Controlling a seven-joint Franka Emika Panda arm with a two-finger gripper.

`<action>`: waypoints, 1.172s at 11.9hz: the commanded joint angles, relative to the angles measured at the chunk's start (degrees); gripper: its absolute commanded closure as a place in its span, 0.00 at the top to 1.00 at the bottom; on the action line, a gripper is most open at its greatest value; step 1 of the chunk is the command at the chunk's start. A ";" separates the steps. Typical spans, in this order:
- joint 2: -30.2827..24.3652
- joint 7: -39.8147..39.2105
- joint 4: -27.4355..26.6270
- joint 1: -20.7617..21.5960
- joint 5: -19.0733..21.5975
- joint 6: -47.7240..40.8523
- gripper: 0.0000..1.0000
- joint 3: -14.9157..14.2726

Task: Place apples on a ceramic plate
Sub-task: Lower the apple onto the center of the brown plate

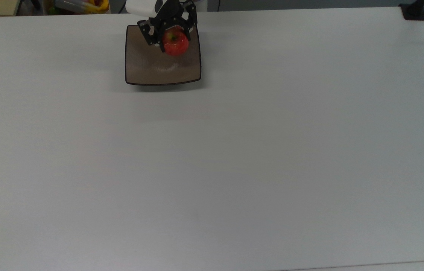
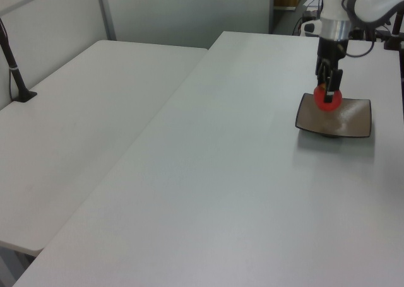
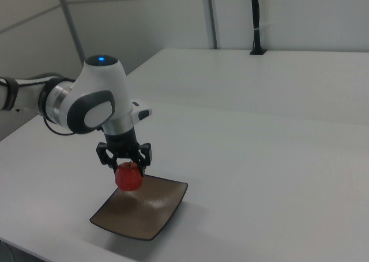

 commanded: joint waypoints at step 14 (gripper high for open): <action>2.27 -1.13 -9.86 -2.30 -3.98 12.94 1.00 -0.66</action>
